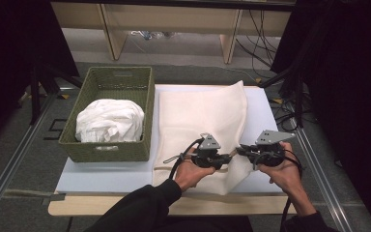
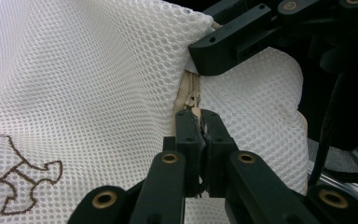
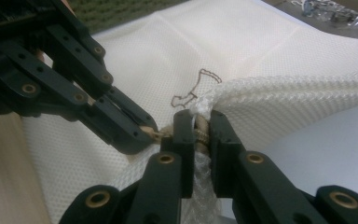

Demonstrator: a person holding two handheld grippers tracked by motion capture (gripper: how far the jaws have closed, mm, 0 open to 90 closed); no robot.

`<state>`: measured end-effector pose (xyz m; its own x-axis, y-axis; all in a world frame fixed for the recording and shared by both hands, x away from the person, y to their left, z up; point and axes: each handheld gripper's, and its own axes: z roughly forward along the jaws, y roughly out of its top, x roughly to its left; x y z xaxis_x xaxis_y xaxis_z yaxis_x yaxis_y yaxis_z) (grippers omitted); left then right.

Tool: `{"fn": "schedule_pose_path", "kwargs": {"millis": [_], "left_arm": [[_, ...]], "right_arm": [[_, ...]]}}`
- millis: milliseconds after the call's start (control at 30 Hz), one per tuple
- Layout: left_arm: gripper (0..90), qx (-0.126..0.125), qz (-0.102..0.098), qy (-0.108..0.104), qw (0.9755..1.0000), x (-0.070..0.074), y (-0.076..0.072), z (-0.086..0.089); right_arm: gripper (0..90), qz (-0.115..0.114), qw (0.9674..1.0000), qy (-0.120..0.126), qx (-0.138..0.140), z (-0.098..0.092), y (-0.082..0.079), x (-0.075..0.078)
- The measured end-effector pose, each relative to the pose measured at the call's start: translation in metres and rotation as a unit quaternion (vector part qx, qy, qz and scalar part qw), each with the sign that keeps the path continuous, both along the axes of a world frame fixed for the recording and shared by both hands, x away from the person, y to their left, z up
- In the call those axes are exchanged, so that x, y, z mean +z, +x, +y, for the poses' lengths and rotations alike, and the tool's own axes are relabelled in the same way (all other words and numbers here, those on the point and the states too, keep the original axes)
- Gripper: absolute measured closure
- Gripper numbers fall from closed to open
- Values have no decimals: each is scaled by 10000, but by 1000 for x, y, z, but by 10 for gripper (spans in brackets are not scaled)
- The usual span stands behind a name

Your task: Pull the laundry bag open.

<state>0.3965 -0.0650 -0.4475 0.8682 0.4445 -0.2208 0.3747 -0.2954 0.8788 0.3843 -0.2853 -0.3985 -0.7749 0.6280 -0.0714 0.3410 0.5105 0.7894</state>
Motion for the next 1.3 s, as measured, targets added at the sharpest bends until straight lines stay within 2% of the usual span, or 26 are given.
{"fn": "schedule_pose_path", "kwargs": {"millis": [33,67,100,167,200,267,333,400,500,567,600,667,733,833,867,900,933,1033,1067,1100,1167,1200,1233,1300], "left_arm": [[868,-69,-69,-8,10000,-1,0,-1],[868,-69,-69,-8,10000,-1,0,-1],[868,-99,-59,-7,9999,-3,2,-2],[868,-140,-55,28,9999,-3,3,-4],[868,-158,10,-18,9999,-5,3,-5],[868,-138,12,35,9999,-7,3,-7],[869,-135,31,62,9999,-8,3,-8],[869,-156,43,-6,9999,-8,5,-8],[869,-179,23,90,9998,-10,5,-8],[868,-169,85,24,9998,-11,4,-9],[869,-231,67,45,9997,-11,5,-9],[869,-250,83,92,9996,-13,5,-11],[869,-230,121,120,9996,-15,5,-12],[869,-180,93,180,9996,-17,6,-12],[868,-196,87,186,9996,-17,6,-13],[868,-255,84,159,9995,-18,7,-14],[869,-206,127,201,9995,-19,5,-15],[868,-305,96,238,9992,-22,8,-16],[868,-305,217,182,9991,-25,10,-15],[869,-325,328,187,9988,-26,12,-15],[868,-352,264,339,9985,-29,9,-16],[868,-447,292,419,9977,-29,9,-16],[869,-424,246,395,9980,-29,8,-17],[868,-402,280,340,9982,-29,10,-17]], "right_arm": [[839,-125,9999,-81,-58,0,0,1],[839,-125,9999,-81,-58,0,0,1],[839,-23,9999,-132,-102,0,-2,1],[840,-26,9998,-171,-108,-2,-2,0],[840,-17,9997,-204,-138,-3,-3,0],[840,-93,9995,-261,-164,-4,-2,-1],[840,-62,9993,-287,-215,-6,-2,-2],[840,-86,9993,-283,-246,-6,-2,-2],[841,-102,9988,-395,-280,-6,-2,-2],[841,-26,9988,-372,-323,-8,-2,-2],[841,-82,9985,-383,-371,-9,-2,-2],[841,-11,9986,-410,-329,-9,-2,-2],[842,-86,9979,-490,-417,-10,-3,-3],[843,-68,9978,-475,-450,-12,-3,-5],[843,-125,9973,-488,-525,-14,-2,-6],[843,-92,9975,-470,-517,-16,-2,-7],[843,-26,9975,-445,-544,-17,-2,-7],[843,-29,9974,-469,-551,-20,-2,-10],[843,-22,9978,-354,-565,-23,-1,-11],[843,78,9976,-266,-634,-26,0,-13],[843,192,9967,-275,-733,-33,4,-20],[843,178,9970,-294,-690,-34,5,-23],[843,208,9968,-321,-706,-35,4,-24],[843,202,9965,-346,-733,-35,3,-24]]}}
